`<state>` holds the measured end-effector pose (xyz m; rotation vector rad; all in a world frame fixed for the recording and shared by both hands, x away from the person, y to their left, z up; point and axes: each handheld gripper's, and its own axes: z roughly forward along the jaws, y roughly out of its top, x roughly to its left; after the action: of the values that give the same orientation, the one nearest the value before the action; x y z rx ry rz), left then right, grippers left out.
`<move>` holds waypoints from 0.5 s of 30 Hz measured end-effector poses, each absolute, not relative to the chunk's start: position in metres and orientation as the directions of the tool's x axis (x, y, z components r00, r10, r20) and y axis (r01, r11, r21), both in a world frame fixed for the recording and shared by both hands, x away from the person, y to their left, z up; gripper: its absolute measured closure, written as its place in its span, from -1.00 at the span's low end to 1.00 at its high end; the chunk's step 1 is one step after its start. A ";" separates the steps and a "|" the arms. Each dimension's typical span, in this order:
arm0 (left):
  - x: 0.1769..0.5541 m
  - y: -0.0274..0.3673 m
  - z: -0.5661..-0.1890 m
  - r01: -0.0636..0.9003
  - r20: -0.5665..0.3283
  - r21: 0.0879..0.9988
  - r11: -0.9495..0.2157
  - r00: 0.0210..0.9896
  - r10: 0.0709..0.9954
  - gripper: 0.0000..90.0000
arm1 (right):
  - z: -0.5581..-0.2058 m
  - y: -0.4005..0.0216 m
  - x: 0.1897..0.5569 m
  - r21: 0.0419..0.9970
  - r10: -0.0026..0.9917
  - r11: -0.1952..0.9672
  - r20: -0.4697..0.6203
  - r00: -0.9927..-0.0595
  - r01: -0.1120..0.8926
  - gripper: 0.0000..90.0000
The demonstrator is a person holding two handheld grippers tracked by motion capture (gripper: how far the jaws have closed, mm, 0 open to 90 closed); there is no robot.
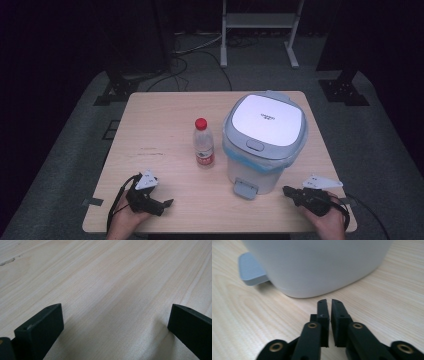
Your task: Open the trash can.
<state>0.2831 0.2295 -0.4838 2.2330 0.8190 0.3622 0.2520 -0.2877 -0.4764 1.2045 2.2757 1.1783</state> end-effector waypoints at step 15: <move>0.282 0.229 -0.484 0.454 0.015 0.713 -0.535 0.753 0.658 -1.00 | -0.471 -0.279 0.242 0.794 0.751 0.308 0.135 -0.646 0.524 0.99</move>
<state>0.2822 0.2294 -0.4840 2.2290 0.8289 0.3665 0.2421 -0.2787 -0.4706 1.1592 2.3165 1.2535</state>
